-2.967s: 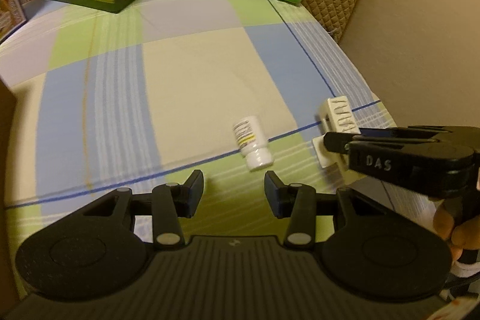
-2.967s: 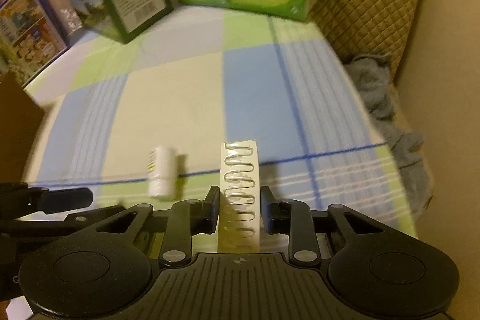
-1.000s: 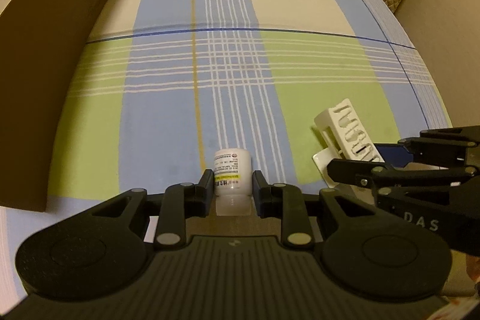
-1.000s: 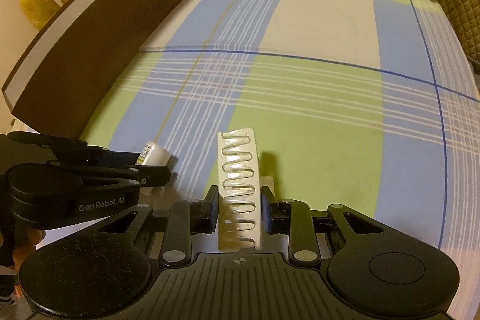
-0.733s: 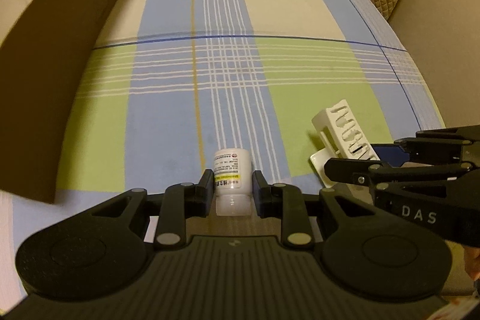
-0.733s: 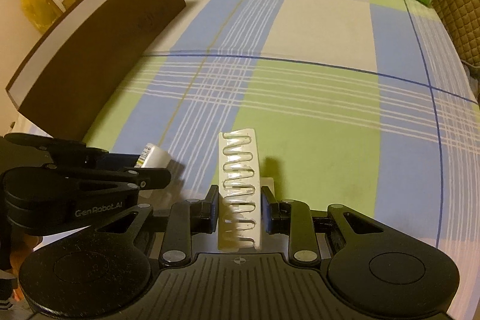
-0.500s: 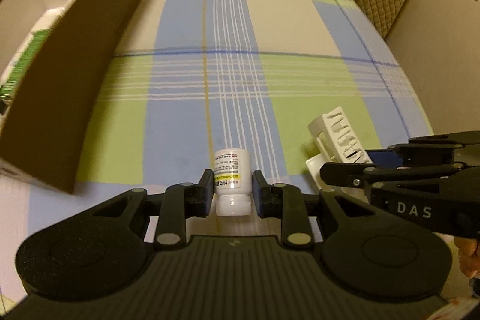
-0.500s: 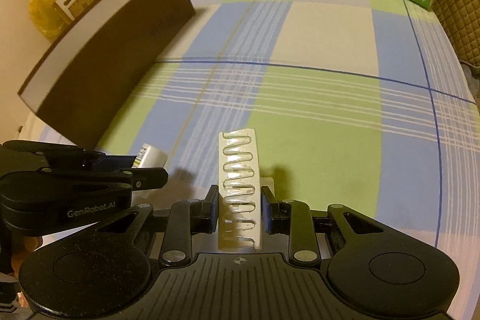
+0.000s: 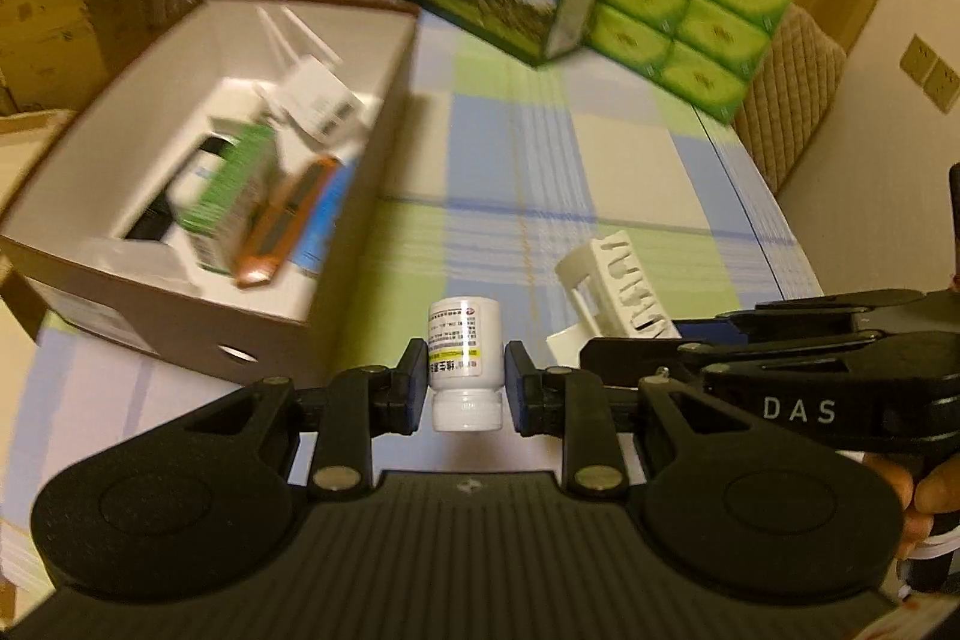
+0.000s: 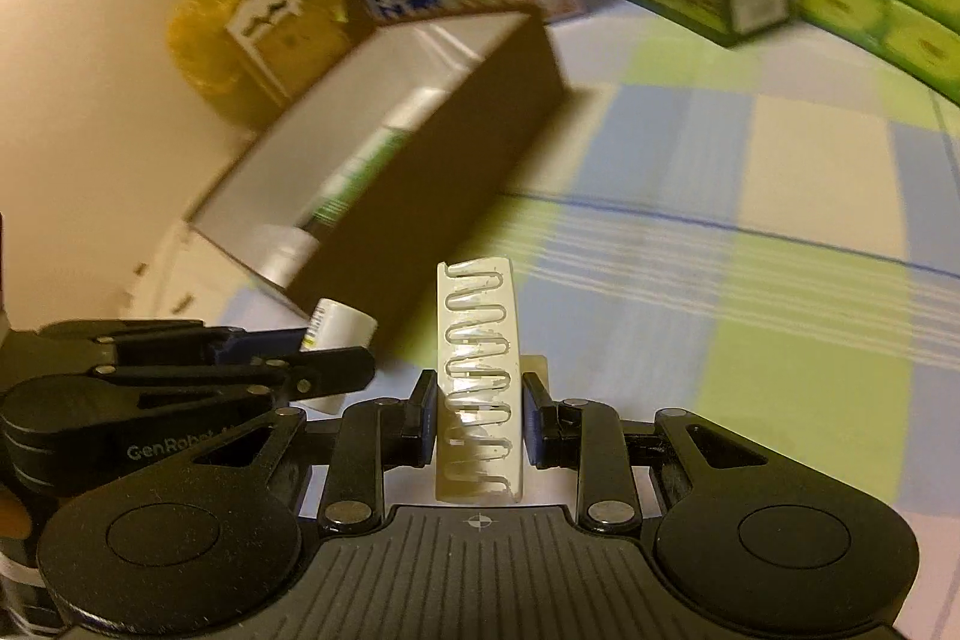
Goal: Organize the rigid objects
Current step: 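Carry the pill bottle and clip strip over the shoebox with both tools, then lower the pill bottle and clip strip into the shoebox and open both tools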
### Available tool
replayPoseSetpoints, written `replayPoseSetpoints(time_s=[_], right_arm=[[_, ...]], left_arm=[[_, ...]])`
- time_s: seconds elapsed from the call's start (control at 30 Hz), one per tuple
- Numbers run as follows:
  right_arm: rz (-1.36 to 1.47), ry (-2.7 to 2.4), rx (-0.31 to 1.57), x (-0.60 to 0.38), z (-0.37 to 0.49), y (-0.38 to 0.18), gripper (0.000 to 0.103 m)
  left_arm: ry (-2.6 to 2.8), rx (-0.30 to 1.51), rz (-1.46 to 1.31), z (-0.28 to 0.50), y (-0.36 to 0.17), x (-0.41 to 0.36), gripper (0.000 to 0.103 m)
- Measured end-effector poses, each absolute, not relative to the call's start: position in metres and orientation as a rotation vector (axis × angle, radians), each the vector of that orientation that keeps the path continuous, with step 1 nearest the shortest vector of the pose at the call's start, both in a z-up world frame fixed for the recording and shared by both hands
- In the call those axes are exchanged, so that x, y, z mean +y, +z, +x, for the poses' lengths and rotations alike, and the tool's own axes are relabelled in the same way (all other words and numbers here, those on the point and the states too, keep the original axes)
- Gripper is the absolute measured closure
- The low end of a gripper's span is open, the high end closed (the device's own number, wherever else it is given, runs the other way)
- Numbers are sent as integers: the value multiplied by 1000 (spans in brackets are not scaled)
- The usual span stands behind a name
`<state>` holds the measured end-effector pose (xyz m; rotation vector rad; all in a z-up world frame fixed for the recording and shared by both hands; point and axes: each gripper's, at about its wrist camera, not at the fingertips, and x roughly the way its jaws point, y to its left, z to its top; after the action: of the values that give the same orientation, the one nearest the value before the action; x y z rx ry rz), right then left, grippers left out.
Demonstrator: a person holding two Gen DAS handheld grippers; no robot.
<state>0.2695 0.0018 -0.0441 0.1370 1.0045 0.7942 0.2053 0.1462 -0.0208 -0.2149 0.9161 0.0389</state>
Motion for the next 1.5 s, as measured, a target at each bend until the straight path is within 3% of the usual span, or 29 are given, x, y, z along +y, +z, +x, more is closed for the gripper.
replayPoseSetpoints(time_s=[0.3, 0.77, 1.5], right_arm=[[150, 847, 946, 86, 271, -16, 78], [124, 714, 979, 184, 299, -29, 78], [-151, 584, 1126, 243, 327, -77, 78]], left_arm=[[49, 849, -195, 198, 7, 223, 81], [16, 870, -147, 235, -8, 318, 81], [-83, 1007, -150, 286, -53, 352, 81]])
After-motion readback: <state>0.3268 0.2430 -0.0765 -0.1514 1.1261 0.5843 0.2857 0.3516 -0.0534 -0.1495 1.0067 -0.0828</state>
